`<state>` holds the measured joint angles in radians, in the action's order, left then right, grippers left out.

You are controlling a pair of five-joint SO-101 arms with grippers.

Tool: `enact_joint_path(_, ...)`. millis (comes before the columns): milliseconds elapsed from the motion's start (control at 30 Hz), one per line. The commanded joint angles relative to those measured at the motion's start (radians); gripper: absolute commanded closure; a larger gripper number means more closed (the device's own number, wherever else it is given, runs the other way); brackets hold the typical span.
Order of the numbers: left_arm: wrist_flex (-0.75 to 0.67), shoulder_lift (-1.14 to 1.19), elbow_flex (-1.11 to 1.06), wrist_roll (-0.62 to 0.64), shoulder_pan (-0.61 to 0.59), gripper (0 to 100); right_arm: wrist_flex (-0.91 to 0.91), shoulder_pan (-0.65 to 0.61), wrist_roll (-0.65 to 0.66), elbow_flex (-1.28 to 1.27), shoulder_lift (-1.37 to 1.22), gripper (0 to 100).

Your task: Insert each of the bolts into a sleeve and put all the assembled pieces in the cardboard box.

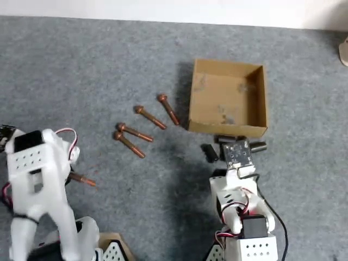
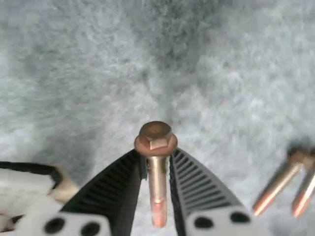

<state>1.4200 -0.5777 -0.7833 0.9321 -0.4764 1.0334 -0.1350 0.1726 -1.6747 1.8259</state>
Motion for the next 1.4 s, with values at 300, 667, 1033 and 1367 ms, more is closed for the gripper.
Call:
enact_joint_path(300, 0.173, -0.228, 0.035, -0.048, -0.008, 96, -0.033, 0.019, 0.215, -0.136, 0.012, 99.5)
enact_joint_path(667, 0.098, -0.225, 0.036, -0.379, 0.013, 100, 0.068, 0.018, 0.302, 0.087, 0.01, 99.5)
enact_joint_path(1033, -0.04, -0.228, -0.081, -0.637, 0.05, 100, -0.033, 0.016, 0.284, 0.312, -0.47, 99.5)
enact_joint_path(1367, -0.143, -0.223, -0.147, -0.713, 0.068, 100, -0.061, -0.033, 0.169, 0.797, -1.176, 99.1)
